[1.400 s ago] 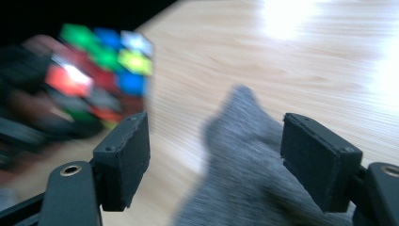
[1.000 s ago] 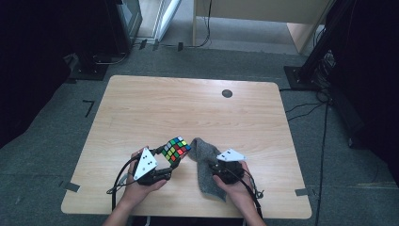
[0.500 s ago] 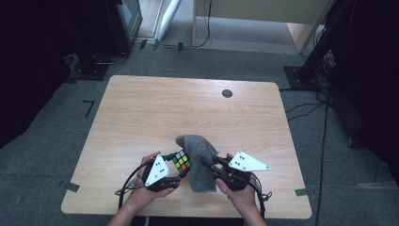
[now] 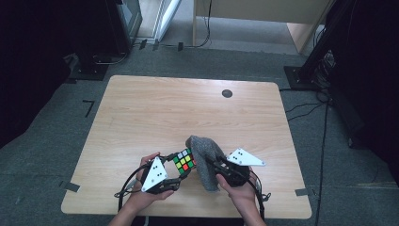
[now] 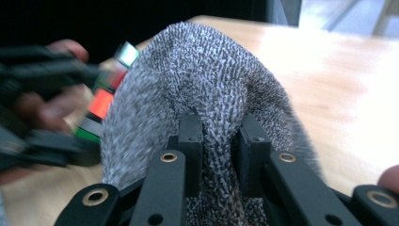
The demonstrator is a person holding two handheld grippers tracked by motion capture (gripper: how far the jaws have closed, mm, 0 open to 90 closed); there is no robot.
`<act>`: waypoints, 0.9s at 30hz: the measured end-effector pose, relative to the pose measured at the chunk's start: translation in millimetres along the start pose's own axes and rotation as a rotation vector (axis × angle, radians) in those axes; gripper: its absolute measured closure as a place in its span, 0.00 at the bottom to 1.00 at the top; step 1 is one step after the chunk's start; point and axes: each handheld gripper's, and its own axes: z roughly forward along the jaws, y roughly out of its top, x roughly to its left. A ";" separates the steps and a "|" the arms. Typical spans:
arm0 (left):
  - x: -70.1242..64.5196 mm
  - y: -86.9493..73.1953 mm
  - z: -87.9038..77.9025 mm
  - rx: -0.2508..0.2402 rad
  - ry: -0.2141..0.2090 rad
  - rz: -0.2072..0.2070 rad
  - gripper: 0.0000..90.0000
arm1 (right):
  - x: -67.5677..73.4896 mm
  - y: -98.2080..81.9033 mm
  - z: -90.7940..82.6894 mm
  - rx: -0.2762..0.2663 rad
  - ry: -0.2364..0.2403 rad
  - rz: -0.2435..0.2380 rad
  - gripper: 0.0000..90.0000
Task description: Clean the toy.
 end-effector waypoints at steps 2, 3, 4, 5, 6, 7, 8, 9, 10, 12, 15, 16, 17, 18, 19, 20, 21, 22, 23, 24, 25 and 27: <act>-2.9 -0.9 2.7 0.019 -0.001 0.021 0.38 | 7.3 6.4 -6.4 -0.061 0.057 -0.011 0.84; -5.1 -0.9 3.9 0.024 -0.003 0.031 0.38 | 12.1 9.5 -9.1 -0.083 0.096 -0.021 0.84; -7.4 0.0 4.8 0.023 -0.012 0.037 0.38 | 17.4 12.0 -10.6 -0.099 0.124 -0.039 0.84; -8.9 0.8 4.8 0.018 -0.021 0.036 0.38 | 23.6 13.7 -10.4 -0.099 0.141 -0.062 0.84; -10.4 2.2 4.1 0.007 -0.026 0.037 0.38 | 26.4 13.8 -9.0 -0.087 0.135 -0.075 0.84; -11.8 4.1 3.3 0.003 -0.023 0.043 0.38 | 28.5 12.6 -5.9 -0.061 0.112 -0.088 0.84; -12.3 4.4 3.1 0.008 -0.014 0.051 0.38 | 27.1 8.9 -2.5 -0.049 0.086 -0.090 0.84; -11.7 4.0 2.7 0.012 -0.012 0.053 0.38 | 22.5 6.1 -1.1 -0.047 0.080 -0.069 0.84; -11.0 3.4 2.5 0.011 -0.010 0.051 0.38 | 17.2 3.9 0.5 -0.029 0.058 -0.053 0.84; -7.0 3.7 0.7 -0.001 -0.010 0.032 0.38 | 11.0 0.4 2.5 0.021 -0.039 -0.058 0.84; -5.6 3.4 2.5 0.025 0.018 0.049 0.38 | 9.7 -0.5 -0.2 0.004 -0.058 -0.052 0.84; -6.0 2.3 3.9 0.042 0.029 0.060 0.38 | 15.9 2.1 -1.8 -0.012 -0.042 -0.085 0.83; -6.7 1.4 5.1 0.057 0.037 0.068 0.38 | 24.5 5.0 -2.7 -0.027 -0.026 -0.139 0.83; -8.3 1.4 6.6 0.063 0.041 0.069 0.38 | 33.8 7.6 -3.0 -0.038 0.000 -0.194 0.83; -9.7 2.4 6.8 0.062 0.039 0.073 0.38 | 45.8 9.1 -1.9 -0.034 0.035 -0.249 0.83; -10.9 3.6 6.7 0.060 0.036 0.075 0.38 | 54.2 9.0 0.9 -0.015 0.049 -0.287 0.83; -13.3 5.7 6.2 0.055 0.032 0.084 0.38 | 59.1 7.9 3.6 0.004 0.053 -0.310 0.83; -15.2 6.3 6.1 0.054 0.031 0.092 0.38 | 64.2 4.9 8.4 0.036 0.055 -0.331 0.83; -17.7 6.4 6.1 0.062 0.030 0.115 0.38 | 65.0 3.1 10.6 0.053 0.050 -0.335 0.82; -18.2 5.9 6.1 0.066 0.025 0.120 0.39 | 62.9 1.6 11.6 0.054 0.053 -0.329 0.83; -17.9 5.5 6.3 0.070 0.015 0.118 0.39 | 60.5 1.9 11.3 0.055 0.052 -0.314 0.83; -17.0 5.1 6.8 0.071 0.011 0.115 0.39 | 51.9 4.5 8.4 0.047 0.006 -0.290 0.83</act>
